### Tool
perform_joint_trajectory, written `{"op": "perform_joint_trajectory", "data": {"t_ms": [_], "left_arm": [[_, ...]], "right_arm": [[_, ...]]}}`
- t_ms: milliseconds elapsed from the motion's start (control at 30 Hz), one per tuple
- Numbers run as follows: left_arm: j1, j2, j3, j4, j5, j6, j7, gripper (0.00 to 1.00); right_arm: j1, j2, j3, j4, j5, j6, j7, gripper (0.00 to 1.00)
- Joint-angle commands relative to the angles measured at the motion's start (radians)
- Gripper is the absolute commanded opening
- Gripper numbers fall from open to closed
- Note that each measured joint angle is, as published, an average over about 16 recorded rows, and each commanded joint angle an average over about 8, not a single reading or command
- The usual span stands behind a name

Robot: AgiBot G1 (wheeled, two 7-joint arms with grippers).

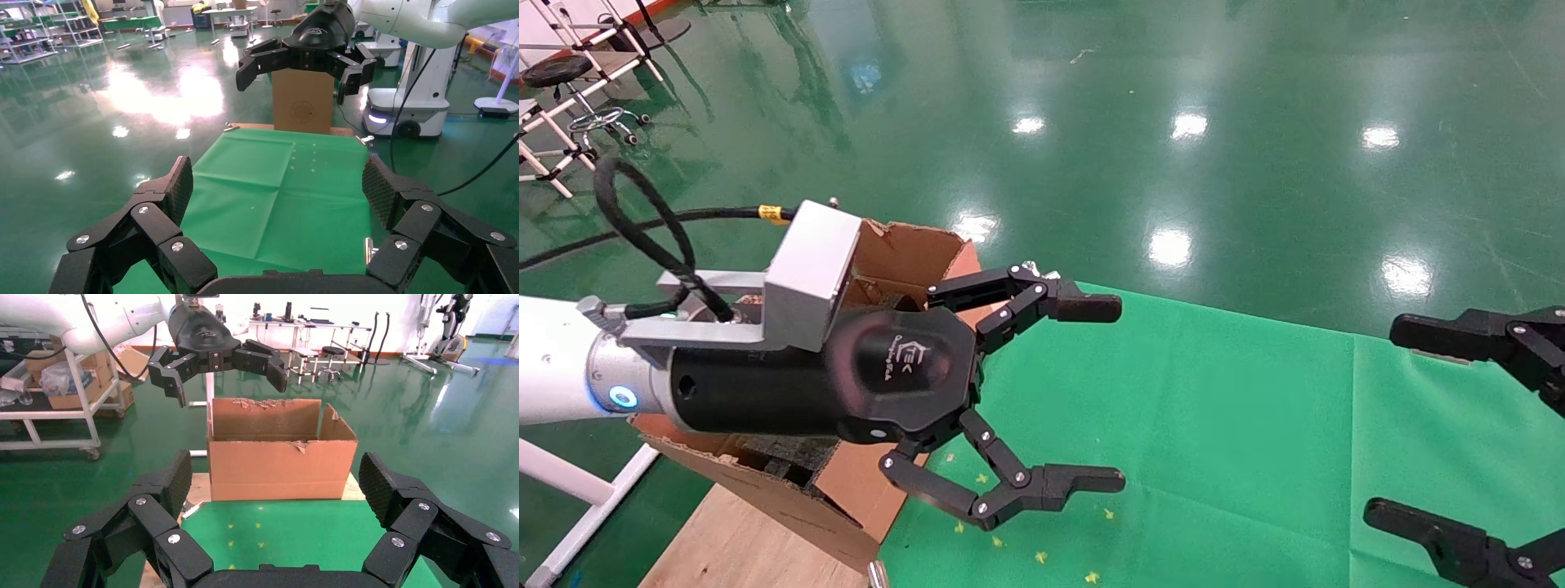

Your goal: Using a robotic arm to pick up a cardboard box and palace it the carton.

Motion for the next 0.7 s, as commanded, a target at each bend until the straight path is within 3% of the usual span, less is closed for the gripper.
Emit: {"op": "perform_joint_trajectory", "data": {"t_ms": [33,700], "left_arm": [[0.000,0.000,0.000,0.001,0.000,0.000,0.000,1.00],[-0.002,0.000,0.001,0.002,0.002,0.000,-0.001,1.00]], "right_arm": [[0.000,0.000,0.000,0.000,0.000,0.000,0.000,1.00],[0.000,0.000,0.000,0.000,0.000,0.000,0.000,1.00]]}}
